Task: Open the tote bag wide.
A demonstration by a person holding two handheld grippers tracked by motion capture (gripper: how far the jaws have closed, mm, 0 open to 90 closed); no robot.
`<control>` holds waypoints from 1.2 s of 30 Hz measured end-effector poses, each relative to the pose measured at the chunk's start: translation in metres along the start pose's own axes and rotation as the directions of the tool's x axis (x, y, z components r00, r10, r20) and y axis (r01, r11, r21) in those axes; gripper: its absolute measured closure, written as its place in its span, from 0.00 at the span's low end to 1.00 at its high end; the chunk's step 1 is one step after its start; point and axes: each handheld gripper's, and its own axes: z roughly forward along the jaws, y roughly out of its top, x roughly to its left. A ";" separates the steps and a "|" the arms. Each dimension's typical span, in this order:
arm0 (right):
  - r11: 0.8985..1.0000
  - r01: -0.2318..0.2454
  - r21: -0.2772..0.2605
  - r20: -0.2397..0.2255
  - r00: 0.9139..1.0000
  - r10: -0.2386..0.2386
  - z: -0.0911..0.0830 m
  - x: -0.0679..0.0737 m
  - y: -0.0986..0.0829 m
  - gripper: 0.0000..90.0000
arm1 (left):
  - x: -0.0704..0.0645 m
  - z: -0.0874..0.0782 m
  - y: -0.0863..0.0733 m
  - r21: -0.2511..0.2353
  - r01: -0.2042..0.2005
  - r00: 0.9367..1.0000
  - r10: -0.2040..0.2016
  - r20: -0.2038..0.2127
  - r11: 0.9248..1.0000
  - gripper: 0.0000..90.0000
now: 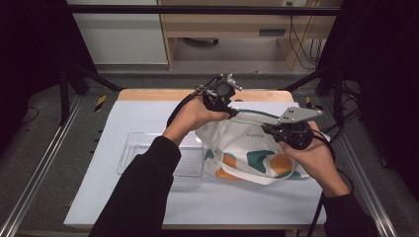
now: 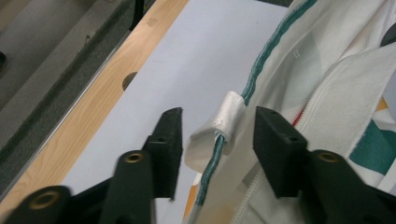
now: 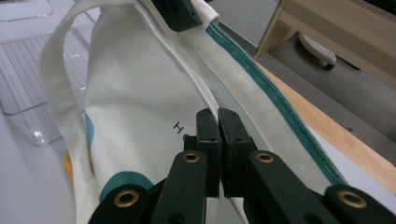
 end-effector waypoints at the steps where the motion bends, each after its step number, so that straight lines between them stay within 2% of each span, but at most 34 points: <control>1: 1.000 -0.003 -0.003 -0.004 1.000 0.003 -0.001 0.000 0.000 0.98 | 0.000 0.001 0.000 0.008 -0.003 1.000 0.003 -0.005 1.000 0.62; 3: 1.000 -0.004 -0.004 -0.008 1.000 0.004 -0.002 0.002 -0.001 0.98 | 0.000 0.002 0.000 0.022 -0.009 1.000 0.009 0.011 1.000 0.71; 9: 1.000 -0.006 -0.011 -0.018 1.000 0.006 -0.005 0.006 -0.005 0.99 | 0.000 0.003 0.000 0.051 -0.025 1.000 0.024 0.013 0.998 0.87; 19: 1.000 0.004 -0.028 -0.043 0.999 -0.005 -0.015 0.019 -0.013 0.99 | -0.001 -0.002 0.001 0.039 -0.023 1.000 0.023 0.002 0.999 0.89; 36: 1.000 0.013 -0.008 -0.132 0.991 -0.014 -0.025 0.049 -0.035 0.99 | 0.001 -0.006 0.001 0.010 -0.015 0.999 0.015 -0.031 1.000 0.89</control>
